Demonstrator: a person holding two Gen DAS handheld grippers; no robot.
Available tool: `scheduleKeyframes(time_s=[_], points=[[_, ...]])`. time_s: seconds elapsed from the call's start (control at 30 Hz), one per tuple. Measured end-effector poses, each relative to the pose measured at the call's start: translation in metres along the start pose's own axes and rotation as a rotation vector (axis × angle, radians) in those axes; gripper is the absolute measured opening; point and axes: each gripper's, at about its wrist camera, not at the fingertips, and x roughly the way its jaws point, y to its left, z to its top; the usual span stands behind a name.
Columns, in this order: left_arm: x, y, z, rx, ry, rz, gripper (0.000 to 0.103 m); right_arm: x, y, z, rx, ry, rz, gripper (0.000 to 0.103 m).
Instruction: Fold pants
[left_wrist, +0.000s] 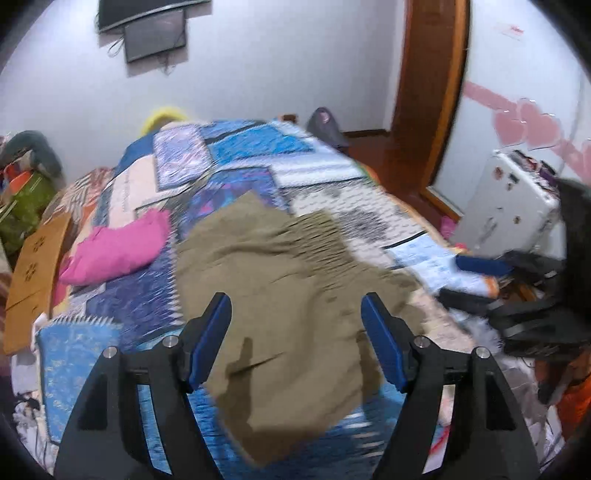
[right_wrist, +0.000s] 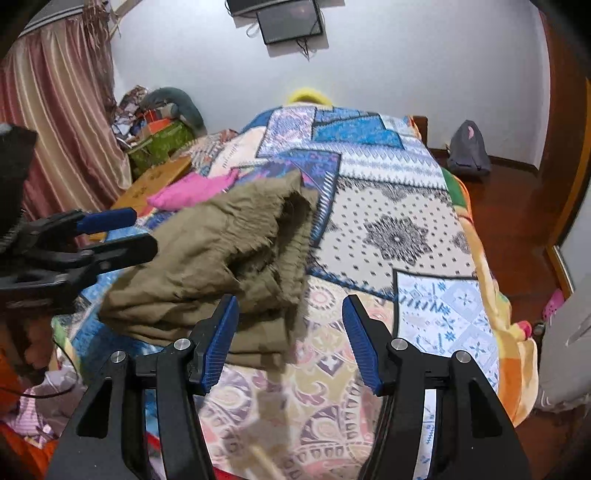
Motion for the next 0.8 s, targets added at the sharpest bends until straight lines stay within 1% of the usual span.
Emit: scheduleKeyframes(time_s=[0.07,0.13,0.2,0.3,0.37,0.5,0.63,0.8], points=[[0.007,0.013,-0.008,-0.017,0.04,0.013,0.072,0.001,0.007,0.006,-0.004,-0.027,0.007,0.062],[0.017,0.022,-0.02,-0.032,0.085,0.02,0.072,0.006,0.013,0.01,-0.008,-0.042,0.016,0.063],[0.025,0.023,-0.033,-0.036,0.115,0.016,0.073,0.017,0.017,0.013,-0.01,-0.034,0.021,0.063],[0.03,0.019,-0.048,-0.042,0.098,0.035,0.074,0.04,0.023,0.01,-0.033,0.012,0.003,0.063],[0.03,0.018,-0.051,-0.043,0.087,0.038,0.074,0.053,0.024,0.003,-0.044,0.054,-0.007,0.063],[0.029,0.018,-0.056,-0.038,0.085,0.026,0.074,0.058,0.013,-0.007,0.001,0.072,0.026,0.064],[0.023,0.023,-0.05,-0.031,0.093,0.002,0.073,0.057,0.014,-0.005,-0.023,0.079,0.023,0.065],[0.016,0.057,-0.021,-0.081,0.04,0.036,0.073,0.06,0.014,-0.004,-0.063,0.091,0.036,0.065]])
